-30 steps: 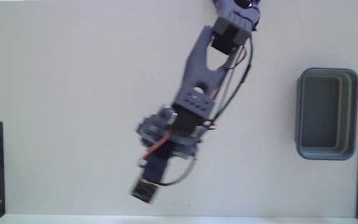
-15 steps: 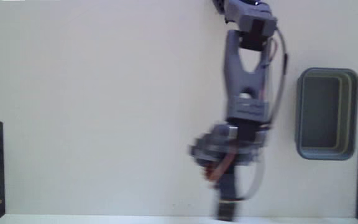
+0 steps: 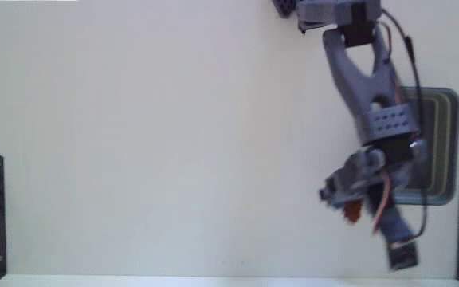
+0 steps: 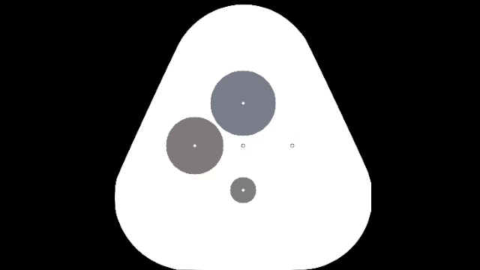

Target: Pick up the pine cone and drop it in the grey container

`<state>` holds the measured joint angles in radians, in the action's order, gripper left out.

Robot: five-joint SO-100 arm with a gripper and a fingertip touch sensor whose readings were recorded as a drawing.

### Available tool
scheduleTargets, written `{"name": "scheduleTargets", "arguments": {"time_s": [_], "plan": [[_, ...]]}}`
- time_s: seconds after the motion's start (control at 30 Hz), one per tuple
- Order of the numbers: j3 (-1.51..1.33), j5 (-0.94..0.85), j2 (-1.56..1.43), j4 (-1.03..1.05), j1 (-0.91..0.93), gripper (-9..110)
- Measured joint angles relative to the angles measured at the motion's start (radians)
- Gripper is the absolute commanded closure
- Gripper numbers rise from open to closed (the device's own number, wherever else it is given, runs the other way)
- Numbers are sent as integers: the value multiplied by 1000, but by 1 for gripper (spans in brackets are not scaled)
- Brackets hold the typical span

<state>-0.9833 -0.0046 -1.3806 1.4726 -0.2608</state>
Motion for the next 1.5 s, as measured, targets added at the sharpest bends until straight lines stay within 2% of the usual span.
{"name": "scheduleTargets", "arguments": {"time_s": [0.37, 0.73, 1.5], "plan": [[-100, 0, -61, -20, -215, 54], [-152, 0, -141, -37, -342, 54], [-155, 0, -150, -38, -373, 54]]}}
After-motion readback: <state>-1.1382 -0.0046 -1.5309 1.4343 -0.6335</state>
